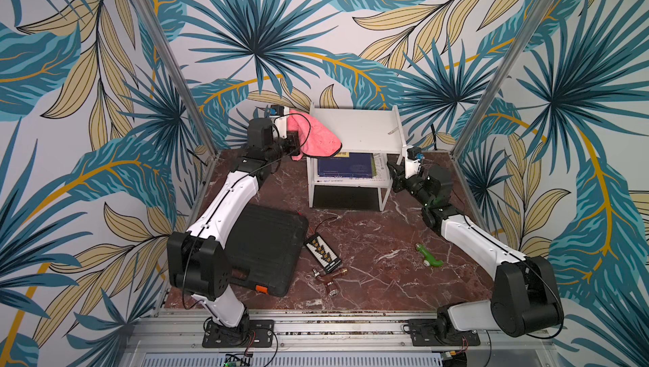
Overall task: Wipe the bookshelf clean with a cloth
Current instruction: Hold the shelf at the center of the board.
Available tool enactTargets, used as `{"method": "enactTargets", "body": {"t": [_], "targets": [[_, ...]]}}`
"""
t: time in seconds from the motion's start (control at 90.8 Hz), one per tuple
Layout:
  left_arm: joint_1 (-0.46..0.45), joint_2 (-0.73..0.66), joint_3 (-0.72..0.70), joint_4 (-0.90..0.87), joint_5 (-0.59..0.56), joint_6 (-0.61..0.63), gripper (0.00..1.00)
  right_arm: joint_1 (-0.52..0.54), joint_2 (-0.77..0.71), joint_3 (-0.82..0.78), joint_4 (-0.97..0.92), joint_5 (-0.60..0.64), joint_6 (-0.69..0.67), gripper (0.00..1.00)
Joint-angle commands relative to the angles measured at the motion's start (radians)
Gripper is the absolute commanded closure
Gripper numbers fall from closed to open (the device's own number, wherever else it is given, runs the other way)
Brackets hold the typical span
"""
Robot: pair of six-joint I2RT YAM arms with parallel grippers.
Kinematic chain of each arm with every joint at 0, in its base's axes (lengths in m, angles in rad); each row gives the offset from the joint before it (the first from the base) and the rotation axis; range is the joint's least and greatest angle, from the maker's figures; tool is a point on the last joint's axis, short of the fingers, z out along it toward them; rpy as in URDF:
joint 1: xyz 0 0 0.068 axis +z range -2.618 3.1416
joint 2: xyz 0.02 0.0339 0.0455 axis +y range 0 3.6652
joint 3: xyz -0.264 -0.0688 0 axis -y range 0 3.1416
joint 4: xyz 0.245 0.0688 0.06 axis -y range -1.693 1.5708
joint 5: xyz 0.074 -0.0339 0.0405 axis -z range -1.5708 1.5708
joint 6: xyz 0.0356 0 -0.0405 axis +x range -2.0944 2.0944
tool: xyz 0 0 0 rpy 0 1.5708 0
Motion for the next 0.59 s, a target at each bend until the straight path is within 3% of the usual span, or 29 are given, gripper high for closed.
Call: {"method": "enactTargets", "body": {"t": [0.0, 0.132, 0.253, 0.452, 0.529, 0.584], "targets": [[0.022, -0.062, -0.065, 0.167, 0.042, -0.100, 1.00, -0.003, 0.010, -0.038, -0.092, 0.021, 0.128, 1.00], [0.037, 0.066, 0.058, 0.133, 0.087, -0.114, 1.00, -0.003, 0.013, -0.031, -0.095, 0.020, 0.124, 1.00], [0.033, 0.286, 0.347, 0.089, 0.236, -0.142, 1.00, -0.003, 0.025, -0.012, -0.107, 0.004, 0.115, 1.00], [0.038, 0.595, 0.836, -0.087, 0.234, -0.147, 1.00, -0.003, 0.044, 0.009, -0.104, -0.032, 0.117, 1.00], [0.036, 0.593, 0.837, -0.068, 0.291, -0.169, 1.00, -0.003, 0.040, 0.008, -0.105, -0.037, 0.113, 1.00], [0.031, 0.519, 0.709, 0.000, 0.289, -0.166, 1.00, -0.003, 0.036, 0.005, -0.107, -0.041, 0.111, 1.00]]}}
